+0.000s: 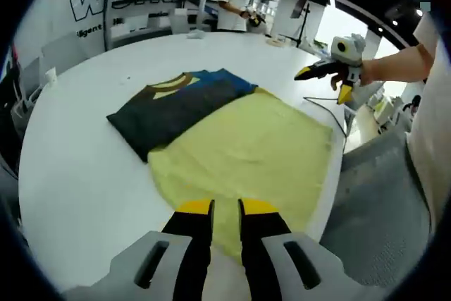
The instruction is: Fold the garment on the visible template until the final outline fits inside the template.
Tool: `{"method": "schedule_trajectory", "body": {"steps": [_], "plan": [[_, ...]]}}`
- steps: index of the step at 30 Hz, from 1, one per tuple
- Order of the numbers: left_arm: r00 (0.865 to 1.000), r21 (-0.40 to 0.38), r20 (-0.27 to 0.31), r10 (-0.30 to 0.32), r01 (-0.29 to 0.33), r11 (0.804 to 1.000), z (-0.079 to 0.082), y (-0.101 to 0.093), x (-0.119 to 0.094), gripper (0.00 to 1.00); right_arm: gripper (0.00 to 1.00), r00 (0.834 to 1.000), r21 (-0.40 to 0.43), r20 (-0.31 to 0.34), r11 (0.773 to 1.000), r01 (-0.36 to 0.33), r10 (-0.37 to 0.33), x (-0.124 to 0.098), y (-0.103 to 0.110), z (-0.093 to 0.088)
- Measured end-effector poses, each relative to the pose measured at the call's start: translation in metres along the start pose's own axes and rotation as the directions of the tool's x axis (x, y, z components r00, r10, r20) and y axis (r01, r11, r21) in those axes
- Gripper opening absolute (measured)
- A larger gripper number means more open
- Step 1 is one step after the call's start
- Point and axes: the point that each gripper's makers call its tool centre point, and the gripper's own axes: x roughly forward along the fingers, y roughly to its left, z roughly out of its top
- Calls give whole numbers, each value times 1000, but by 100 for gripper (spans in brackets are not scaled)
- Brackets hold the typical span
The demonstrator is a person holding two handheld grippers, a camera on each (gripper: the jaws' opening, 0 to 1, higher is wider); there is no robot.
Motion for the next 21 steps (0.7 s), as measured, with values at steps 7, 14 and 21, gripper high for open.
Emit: {"method": "schedule_trajectory", "body": {"steps": [7,14,21], "plan": [[996,94,-75,-42,49,994,-24,-20,-4,19,71,1000,-20,-24,1000,-12,11,-2,14,-15],[975,215,-213,-66,112,970,-60,-33,-3,20,67,997,-52,-69,998,-21,18,-6,24,-38],[958,255,-277,-72,146,956,-84,-33,-17,21,66,995,-56,-102,998,-26,20,-9,35,-60]]}}
